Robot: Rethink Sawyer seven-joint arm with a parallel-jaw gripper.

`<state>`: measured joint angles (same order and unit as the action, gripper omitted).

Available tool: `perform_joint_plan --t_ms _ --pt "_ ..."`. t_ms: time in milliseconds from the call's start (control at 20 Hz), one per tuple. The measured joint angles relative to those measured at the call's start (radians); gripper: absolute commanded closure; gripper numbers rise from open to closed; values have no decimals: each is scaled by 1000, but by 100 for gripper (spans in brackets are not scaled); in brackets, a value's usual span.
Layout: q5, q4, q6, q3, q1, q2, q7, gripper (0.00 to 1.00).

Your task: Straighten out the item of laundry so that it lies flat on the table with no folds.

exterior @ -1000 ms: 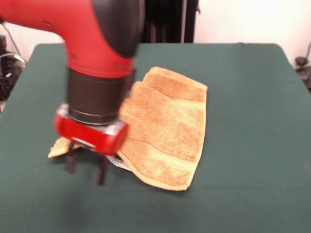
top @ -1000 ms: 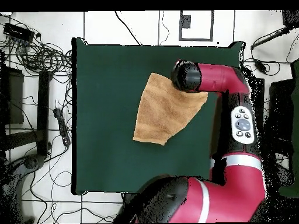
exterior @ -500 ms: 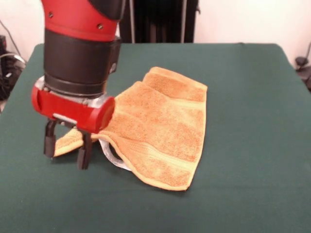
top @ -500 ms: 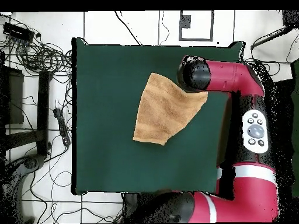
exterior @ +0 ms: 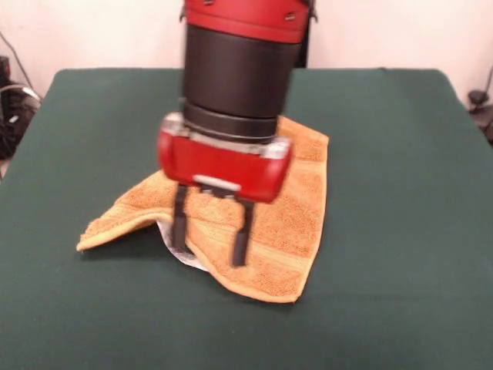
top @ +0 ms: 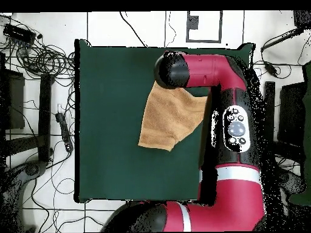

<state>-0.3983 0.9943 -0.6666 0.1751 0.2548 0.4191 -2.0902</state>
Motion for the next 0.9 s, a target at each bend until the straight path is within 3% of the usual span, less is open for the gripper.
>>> perform_joint_plan --t_ms 400,900 --pt "88 -5 -84 10 -28 -19 0 0" --pt "90 -42 -84 10 -55 -106 0 0"
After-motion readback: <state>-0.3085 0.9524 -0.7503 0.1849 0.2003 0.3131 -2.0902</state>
